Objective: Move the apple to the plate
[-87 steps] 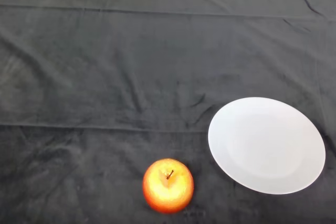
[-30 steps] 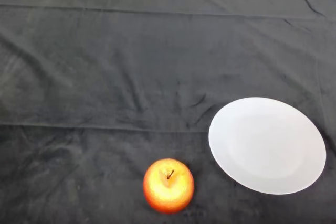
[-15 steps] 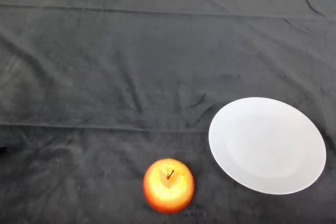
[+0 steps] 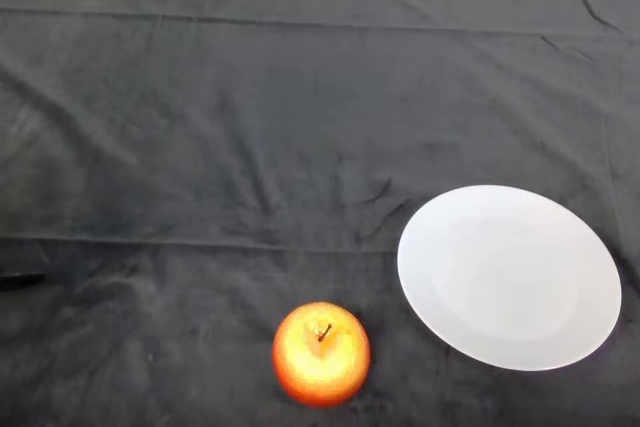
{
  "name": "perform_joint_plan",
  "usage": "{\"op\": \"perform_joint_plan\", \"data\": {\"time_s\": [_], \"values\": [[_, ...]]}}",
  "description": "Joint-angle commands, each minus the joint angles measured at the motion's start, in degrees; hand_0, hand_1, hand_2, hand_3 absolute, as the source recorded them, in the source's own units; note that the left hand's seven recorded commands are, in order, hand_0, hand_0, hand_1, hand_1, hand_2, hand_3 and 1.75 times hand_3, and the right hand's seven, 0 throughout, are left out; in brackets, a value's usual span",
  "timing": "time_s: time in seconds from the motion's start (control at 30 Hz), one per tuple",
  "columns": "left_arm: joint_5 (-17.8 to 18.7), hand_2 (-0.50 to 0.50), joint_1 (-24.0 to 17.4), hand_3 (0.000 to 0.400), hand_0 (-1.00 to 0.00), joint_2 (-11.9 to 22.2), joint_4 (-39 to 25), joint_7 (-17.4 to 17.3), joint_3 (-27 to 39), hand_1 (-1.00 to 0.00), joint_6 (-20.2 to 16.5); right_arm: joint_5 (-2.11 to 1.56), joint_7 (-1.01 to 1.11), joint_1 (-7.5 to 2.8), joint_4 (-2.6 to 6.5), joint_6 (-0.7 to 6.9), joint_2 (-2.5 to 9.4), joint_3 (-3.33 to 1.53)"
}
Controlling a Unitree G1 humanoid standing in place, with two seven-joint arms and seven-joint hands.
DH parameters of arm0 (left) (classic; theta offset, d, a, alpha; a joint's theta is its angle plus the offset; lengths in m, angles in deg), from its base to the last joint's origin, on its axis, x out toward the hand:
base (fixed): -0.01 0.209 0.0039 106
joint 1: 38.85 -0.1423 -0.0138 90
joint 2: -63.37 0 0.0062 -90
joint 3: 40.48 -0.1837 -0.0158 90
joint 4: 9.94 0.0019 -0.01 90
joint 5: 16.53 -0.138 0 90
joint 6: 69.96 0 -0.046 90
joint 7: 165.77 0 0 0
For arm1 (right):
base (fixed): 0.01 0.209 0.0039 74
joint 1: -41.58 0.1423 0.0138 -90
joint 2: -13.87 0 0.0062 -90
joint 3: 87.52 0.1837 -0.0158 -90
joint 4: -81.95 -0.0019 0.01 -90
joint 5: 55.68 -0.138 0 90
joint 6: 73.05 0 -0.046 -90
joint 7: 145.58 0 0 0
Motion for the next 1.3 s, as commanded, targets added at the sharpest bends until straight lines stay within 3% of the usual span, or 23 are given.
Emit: {"op": "perform_joint_plan", "data": {"time_s": [0.03, 0.27, 0.83, 1.3], "values": [[-1.4, 0.00, -3.0, 0.000, 0.00, -0.9, -3.5, -0.7, -1.7, 0.00, -1.6, -0.53, -0.10, 0.27, 0.43, -0.29, -0.94, 0.92], [-3.0, 0.00, -6.1, 0.000, 0.00, -1.6, -13.4, -2.5, -4.9, 0.00, -6.0, -0.51, -0.24, 0.18, 0.14, -0.28, -0.82, 0.86], [-8.5, 0.00, -11.1, 0.000, 0.00, -2.5, -26.1, -5.6, -12.2, 0.00, -11.8, -0.49, -0.56, -0.03, -0.49, -0.24, -0.58, 0.74], [-12.3, 0.00, -9.4, 0.000, 0.00, -4.2, -29.0, -8.1, -18.4, 0.00, -14.5, -0.52, -0.75, -0.13, -0.82, -0.19, -0.47, 0.68]]}}
